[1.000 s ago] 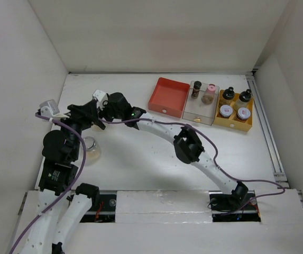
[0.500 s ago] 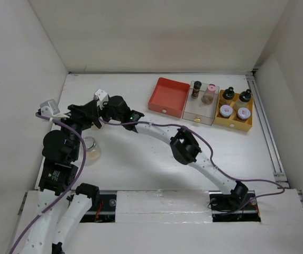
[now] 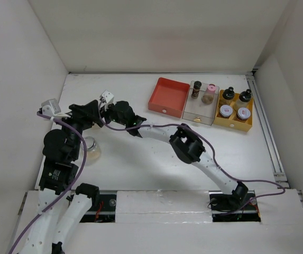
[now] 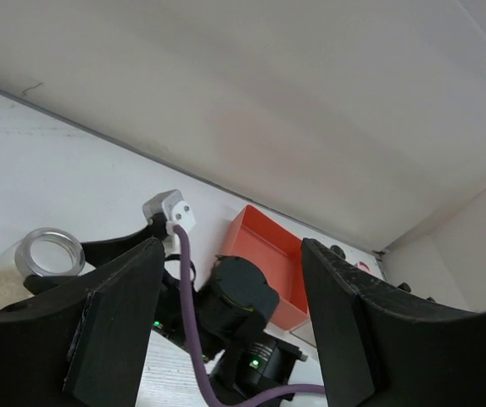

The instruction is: Organize the condiment bottles

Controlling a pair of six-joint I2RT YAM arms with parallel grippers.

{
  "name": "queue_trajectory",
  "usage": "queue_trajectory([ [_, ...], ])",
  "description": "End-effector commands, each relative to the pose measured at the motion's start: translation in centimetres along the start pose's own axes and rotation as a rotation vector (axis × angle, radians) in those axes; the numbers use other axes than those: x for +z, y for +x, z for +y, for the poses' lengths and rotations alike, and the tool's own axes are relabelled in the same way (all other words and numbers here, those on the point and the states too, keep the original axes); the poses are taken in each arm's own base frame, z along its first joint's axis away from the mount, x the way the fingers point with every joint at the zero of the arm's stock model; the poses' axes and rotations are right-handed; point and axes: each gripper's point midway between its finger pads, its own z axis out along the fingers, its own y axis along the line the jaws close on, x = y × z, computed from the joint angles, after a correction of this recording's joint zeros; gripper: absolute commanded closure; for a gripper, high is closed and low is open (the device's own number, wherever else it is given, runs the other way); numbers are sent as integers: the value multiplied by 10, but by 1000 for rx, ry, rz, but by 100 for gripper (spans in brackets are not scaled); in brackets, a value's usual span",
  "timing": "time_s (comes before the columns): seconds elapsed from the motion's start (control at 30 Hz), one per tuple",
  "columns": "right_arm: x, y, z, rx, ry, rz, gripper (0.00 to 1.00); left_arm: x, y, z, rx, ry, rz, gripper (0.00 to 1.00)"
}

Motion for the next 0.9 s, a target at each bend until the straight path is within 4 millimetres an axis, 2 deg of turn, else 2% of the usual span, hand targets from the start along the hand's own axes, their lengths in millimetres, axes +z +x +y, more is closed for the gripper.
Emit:
queue_trajectory([
  [0.0, -25, -38, -13, 29, 42, -79, 52, 4, -2, -6, 5, 30, -12, 39],
  [0.03, -37, -75, -19, 18, 56, -156, 52, 5, -2, -6, 5, 30, -12, 39],
  [0.07, -45, -77, -17, 17, 56, -161, 52, 4, -1, -7, 6, 38, -7, 39],
  [0.1, -55, -82, -25, 15, 70, -171, 52, 4, -1, -7, 6, 38, -7, 39],
  [0.13, -67, -59, -26, 23, 76, -127, 52, 4, -1, -7, 6, 38, -7, 39],
  [0.17, -82, -90, -30, 23, 85, -176, 52, 6, 1, -6, 7, 33, 1, 39],
  [0.2, -92, -102, -40, 18, 102, -203, 52, 6, 2, -7, 8, 40, 6, 39],
  [0.23, -104, -92, -46, 23, 116, -180, 52, 6, 2, -7, 8, 40, 6, 39],
  [0.27, -118, -121, -44, 13, 108, -223, 52, 6, 0, -9, 6, 45, -2, 39],
  [0.3, -126, -129, -45, 7, 100, -236, 52, 6, 0, -9, 6, 45, -2, 39],
  [0.33, -136, -138, -57, 18, 112, -245, 52, 9, 4, -9, 8, 49, 13, 39],
  [0.37, -146, -136, -61, 17, 111, -234, 52, 9, 4, -9, 8, 49, 13, 39],
  [0.4, -159, -161, -59, 33, 98, -276, 52, 9, 4, -9, 8, 49, 13, 39],
  [0.47, -176, -167, -73, 46, 90, -276, 52, 10, 7, -9, 10, 52, 26, 39],
  [0.5, -188, -185, -73, 42, 84, -303, 52, 10, 7, -9, 10, 52, 26, 39],
  [0.6, -212, -203, -94, 38, 114, -330, 52, 10, 7, -9, 10, 52, 26, 39],
  [0.63, -221, -217, -96, 34, 113, -354, 52, 12, 10, -8, 12, 47, 33, 39],
  [0.67, -227, -215, -114, 39, 155, -344, 52, 12, 11, -10, 12, 54, 38, 39],
  [0.7, -234, -227, -121, 30, 170, -362, 52, 12, 11, -10, 12, 54, 38, 39],
  [0.77, -241, -230, -140, 17, 209, -353, 52, 14, 14, -10, 13, 57, 51, 39],
  [0.8, -250, -237, -158, 2, 257, -369, 52, 14, 14, -10, 13, 57, 51, 39],
  [0.83, -250, -239, -169, -6, 287, -362, 52, 14, 14, -10, 13, 57, 51, 39],
  [0.87, -248, -228, -185, -19, 320, -332, 52, 16, 16, -9, 15, 52, 58, 39],
])
